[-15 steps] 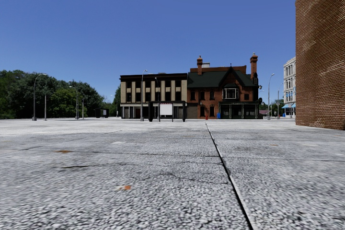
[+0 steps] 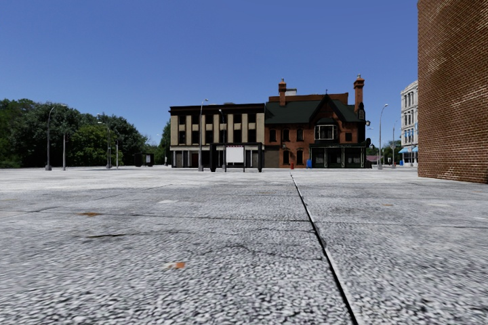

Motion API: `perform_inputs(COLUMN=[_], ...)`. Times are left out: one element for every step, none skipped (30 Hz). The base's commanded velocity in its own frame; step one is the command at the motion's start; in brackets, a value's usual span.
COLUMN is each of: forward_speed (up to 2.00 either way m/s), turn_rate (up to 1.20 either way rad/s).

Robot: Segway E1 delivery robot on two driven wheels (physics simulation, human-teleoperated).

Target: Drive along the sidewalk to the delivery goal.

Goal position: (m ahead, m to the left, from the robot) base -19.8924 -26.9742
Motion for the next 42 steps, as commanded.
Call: perform_inputs(forward_speed=[0.0,0.0,0.0,0.0,0.0,0.0,0.0,0.0,0.0,0.0,0.0,0.0,0.0,0.0,0.0,0.0,0.0,0.0,0.0,0.0,0.0,0.0,0.0,0.0,0.0,0.0,0.0,0.0,0.0,0.0,0.0,0.0,0.0,0.0,0.0,0.0,0.0,0.0,0.0,0.0,0.0,0.0], turn_rate=[0.0,0.0,0.0,0.0,0.0,0.0,0.0,0.0,0.0,0.0,0.0,0.0,0.0,0.0,0.0,-0.35,-0.88,-1.2,-1.2,-1.2,-1.2,-1.2,-1.2,-1.2,-1.2,-1.2,-1.2,-1.2,-1.2,-1.2,-1.2,-1.2,-1.2,-1.2,-1.2,-1.2,-1.2,-1.2,-1.2,-1.2,-1.2,-1.2])
